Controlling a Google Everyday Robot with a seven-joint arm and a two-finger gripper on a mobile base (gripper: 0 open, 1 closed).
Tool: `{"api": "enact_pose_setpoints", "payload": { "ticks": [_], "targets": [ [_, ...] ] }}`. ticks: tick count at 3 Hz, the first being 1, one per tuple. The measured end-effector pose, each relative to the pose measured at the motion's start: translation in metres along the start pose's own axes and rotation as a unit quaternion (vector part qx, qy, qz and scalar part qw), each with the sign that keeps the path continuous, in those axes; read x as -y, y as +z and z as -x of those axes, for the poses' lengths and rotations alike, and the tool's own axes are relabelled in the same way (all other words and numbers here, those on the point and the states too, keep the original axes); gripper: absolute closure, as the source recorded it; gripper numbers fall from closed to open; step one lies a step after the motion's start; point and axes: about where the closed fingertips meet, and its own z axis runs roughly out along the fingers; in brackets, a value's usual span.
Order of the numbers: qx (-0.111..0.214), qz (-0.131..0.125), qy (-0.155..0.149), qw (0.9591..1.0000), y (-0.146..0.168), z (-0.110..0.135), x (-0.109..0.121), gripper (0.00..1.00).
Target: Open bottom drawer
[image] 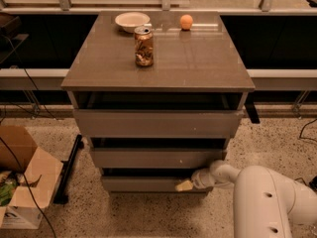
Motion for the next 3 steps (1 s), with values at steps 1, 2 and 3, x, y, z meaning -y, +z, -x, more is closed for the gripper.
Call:
{"api": "enact_pose_setpoints", "payload": {
  "ticks": [1, 2, 3],
  "targets": [
    [-0.020, 0.020, -0.004, 0.9996, -0.0048, -0.0173, -0.0267, 0.48],
    [-0.020, 0.020, -0.004, 0.9996, -0.0048, -0.0174, -0.0268, 0.49],
    [-0.021, 0.020, -0.005, 0.9996, -0.0041, -0.0178, -0.0276, 0.17]
  ]
}}
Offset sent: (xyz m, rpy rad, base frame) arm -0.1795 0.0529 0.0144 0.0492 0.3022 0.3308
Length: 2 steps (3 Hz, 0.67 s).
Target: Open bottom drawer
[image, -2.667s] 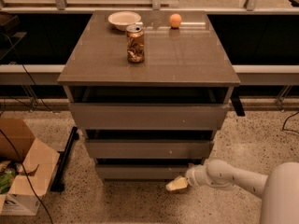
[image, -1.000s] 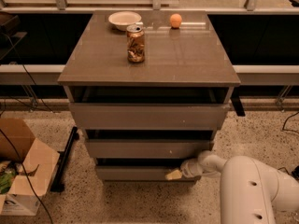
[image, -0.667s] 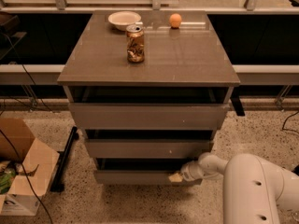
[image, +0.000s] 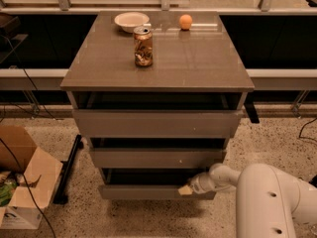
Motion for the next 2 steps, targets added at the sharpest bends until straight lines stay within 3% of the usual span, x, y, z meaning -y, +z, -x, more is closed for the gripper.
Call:
{"api": "enact_pose_setpoints", "payload": {
  "ticks": [1, 2],
  "targets": [
    [-0.001, 0.001, -0.001, 1.0000, 0.0016, -0.0002, -0.0009, 0.00],
    [-0.001, 0.001, -0.001, 1.0000, 0.0016, -0.0002, -0.0010, 0.00]
  ]
}}
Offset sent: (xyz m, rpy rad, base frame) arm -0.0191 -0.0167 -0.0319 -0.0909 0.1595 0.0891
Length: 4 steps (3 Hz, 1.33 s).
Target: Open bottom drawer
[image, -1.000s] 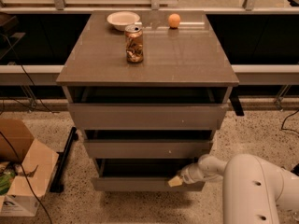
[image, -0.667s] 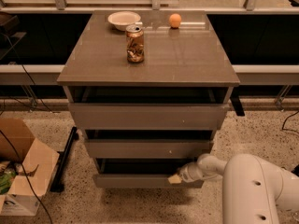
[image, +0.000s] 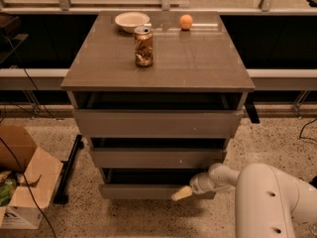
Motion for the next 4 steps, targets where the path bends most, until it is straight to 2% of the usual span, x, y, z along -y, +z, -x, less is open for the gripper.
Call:
{"api": "enact_pose_setpoints", "payload": {
  "ticks": [1, 2, 3, 4],
  "targets": [
    [-0.047, 0.028, -0.011, 0.9984, 0.009, -0.018, -0.005, 0.18],
    [-0.076, 0.044, -0.023, 0.9959, 0.009, -0.028, -0.009, 0.42],
    [-0.076, 0.044, -0.023, 0.9959, 0.009, -0.027, -0.009, 0.65],
    [-0.111, 0.072, -0.047, 0.9901, -0.006, -0.048, -0.034, 0.63]
  ]
}}
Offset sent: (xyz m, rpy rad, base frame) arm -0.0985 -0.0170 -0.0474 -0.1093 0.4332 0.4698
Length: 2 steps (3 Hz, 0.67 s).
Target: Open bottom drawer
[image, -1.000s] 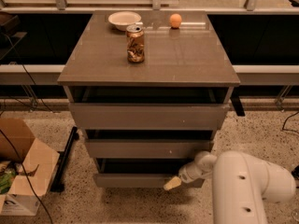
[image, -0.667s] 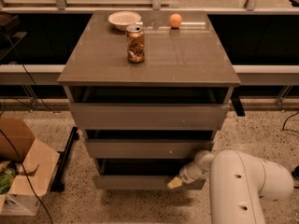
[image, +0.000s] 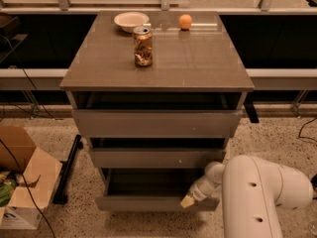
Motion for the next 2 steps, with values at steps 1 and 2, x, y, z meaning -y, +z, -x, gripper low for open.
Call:
{"api": "enact_pose_setpoints", "payload": {
  "ticks": [1, 2],
  "targets": [
    [0.000, 0.000, 0.000, 1.0000, 0.000, 0.000, 0.000, 0.40],
    [-0.018, 0.049, 0.012, 0.9986, 0.004, -0.032, -0.045, 0.17]
  ]
}}
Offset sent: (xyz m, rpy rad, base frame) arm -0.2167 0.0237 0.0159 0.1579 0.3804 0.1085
